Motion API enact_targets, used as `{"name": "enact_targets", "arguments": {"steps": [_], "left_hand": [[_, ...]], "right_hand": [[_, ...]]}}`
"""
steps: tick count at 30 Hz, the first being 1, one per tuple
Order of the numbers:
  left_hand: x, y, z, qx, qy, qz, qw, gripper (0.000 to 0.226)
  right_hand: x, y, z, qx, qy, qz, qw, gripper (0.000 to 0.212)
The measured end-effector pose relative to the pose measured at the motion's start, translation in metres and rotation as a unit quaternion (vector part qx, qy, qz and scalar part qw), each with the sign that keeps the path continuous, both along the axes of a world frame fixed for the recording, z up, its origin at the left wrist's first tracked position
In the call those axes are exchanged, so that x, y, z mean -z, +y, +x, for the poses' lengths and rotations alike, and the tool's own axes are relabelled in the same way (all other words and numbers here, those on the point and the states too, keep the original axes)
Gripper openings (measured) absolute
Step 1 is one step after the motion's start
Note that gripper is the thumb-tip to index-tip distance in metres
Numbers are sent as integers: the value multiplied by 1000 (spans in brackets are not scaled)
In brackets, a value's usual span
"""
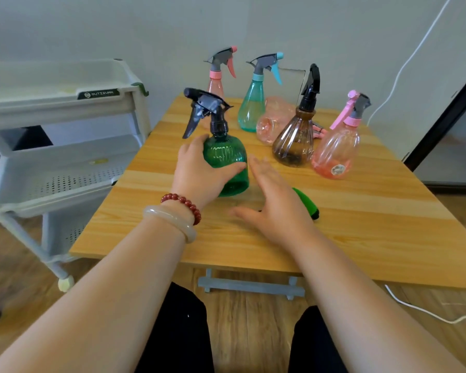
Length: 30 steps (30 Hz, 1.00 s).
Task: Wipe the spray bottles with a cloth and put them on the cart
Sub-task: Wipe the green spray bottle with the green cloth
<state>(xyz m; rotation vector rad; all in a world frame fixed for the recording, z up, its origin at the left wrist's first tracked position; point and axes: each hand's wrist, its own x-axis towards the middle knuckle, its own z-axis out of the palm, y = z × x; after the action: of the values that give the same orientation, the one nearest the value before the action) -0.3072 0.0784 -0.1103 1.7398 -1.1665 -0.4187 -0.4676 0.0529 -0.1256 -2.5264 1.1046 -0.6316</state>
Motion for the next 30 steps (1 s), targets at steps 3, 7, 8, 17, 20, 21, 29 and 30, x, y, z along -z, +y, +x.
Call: {"name": "enact_targets", "arguments": {"steps": [3, 7, 8, 17, 20, 21, 29, 30], "left_hand": [[11, -1, 10, 32, -89, 15, 995, 97], [19, -6, 24, 20, -94, 28, 995, 94], [18, -8, 26, 10, -102, 39, 994, 94], [12, -40, 39, 1, -65, 48, 997, 93], [12, -58, 51, -5, -58, 48, 997, 88], [12, -64, 56, -8, -62, 54, 997, 88], [15, -101, 83, -15, -34, 46, 998, 93], [16, -105, 82, -20, -36, 44, 998, 96]], "right_hand": [[-1, -13, -4, 64, 102, -17, 992, 90], [6, -23, 3, 83, 221, -33, 971, 78], [7, -25, 6, 78, 233, -29, 969, 74], [9, -53, 23, -4, 186, -59, 981, 51], [6, -66, 32, -2, 166, -59, 984, 50], [5, -69, 34, 5, 161, -59, 985, 50], [16, -85, 35, 90, 138, -92, 982, 45], [18, -86, 37, 85, 135, -94, 983, 43]]}}
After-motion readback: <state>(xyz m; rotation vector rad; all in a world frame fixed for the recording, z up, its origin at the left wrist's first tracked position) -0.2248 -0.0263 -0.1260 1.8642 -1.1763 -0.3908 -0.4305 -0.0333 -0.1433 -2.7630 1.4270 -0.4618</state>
